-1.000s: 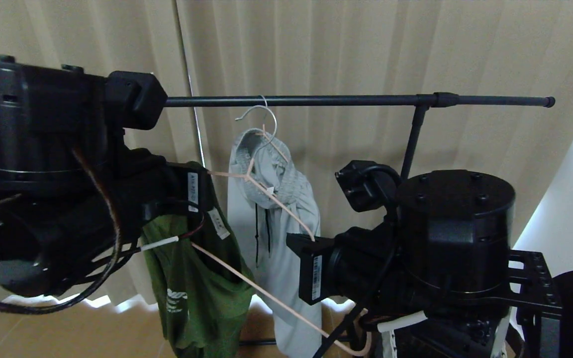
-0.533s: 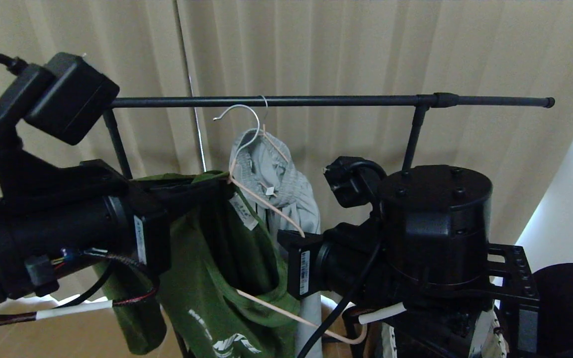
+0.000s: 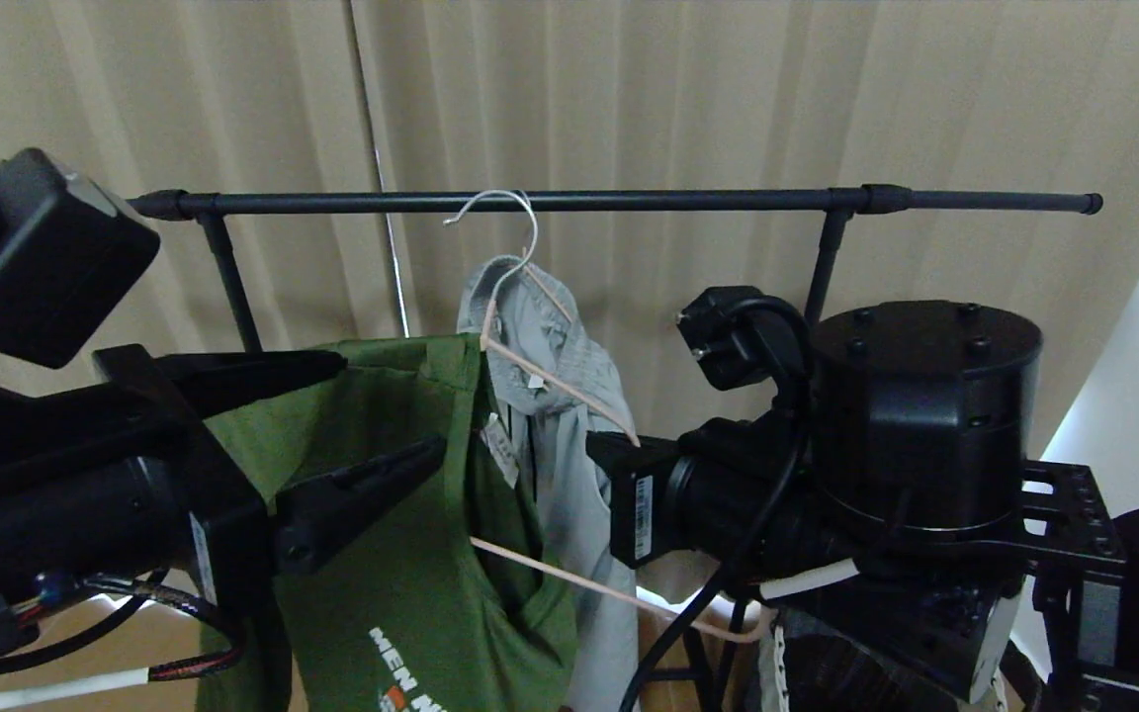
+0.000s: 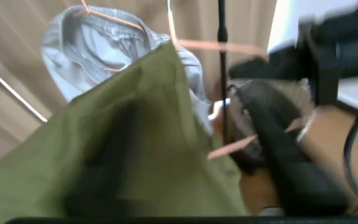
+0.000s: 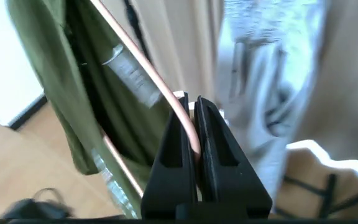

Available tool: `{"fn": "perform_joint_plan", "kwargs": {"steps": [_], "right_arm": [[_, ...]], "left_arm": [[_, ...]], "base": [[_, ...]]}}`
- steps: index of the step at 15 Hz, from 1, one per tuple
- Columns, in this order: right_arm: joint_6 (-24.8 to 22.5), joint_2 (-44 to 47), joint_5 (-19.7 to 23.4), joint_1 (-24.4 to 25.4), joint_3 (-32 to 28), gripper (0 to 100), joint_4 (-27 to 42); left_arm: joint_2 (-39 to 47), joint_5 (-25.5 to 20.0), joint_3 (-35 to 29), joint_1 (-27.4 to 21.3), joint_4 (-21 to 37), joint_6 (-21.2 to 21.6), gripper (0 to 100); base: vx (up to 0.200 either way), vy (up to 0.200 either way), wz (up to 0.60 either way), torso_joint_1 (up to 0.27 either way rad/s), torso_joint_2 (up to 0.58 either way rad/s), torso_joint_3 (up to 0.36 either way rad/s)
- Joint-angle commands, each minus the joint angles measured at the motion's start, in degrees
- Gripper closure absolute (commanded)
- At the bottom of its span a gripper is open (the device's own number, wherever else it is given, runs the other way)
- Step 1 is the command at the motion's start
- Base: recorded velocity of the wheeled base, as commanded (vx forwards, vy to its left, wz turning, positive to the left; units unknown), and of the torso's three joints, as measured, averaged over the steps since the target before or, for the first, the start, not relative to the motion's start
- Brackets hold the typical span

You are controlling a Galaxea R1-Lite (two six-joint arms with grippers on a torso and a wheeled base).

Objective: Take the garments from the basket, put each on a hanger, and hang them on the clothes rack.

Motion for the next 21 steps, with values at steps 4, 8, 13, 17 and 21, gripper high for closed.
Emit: {"fn": "perform_joint_plan", "kwargs": {"steps": [4,8,13,17,21], "right_arm": [[-4.98,-4.69,0.15,-5.01,2.29,100,-0.08],[-12.89,-10.14,2.43,-7.38,7.47,100,-0.78],[-18.16,-9.88,9.55,-8.96,10.81,100,-8.25],[-19.83,-10.58,12.45,-8.96,11.52,100,-8.6],[-20.71,-10.49,14.12,-8.96,12.31,100,-11.86]], "left_arm": [[-2.24,0.3,3.44,3.91,-2.51,6.41,0],[-2.77,-1.11,4.58,8.65,-2.95,15.99,0],[3.47,-10.42,3.35,9.8,-6.38,26.45,0],[10.76,-11.56,-2.19,10.06,-9.19,26.36,0],[10.85,-11.56,-1.66,10.06,-9.46,26.45,100]], "base": [[0.0,0.0,0.0,0.0,0.0,0.0],[0.0,0.0,0.0,0.0,0.0,0.0],[0.0,0.0,0.0,0.0,0.0,0.0],[0.0,0.0,0.0,0.0,0.0,0.0],[0.0,0.0,0.0,0.0,0.0,0.0]]}}
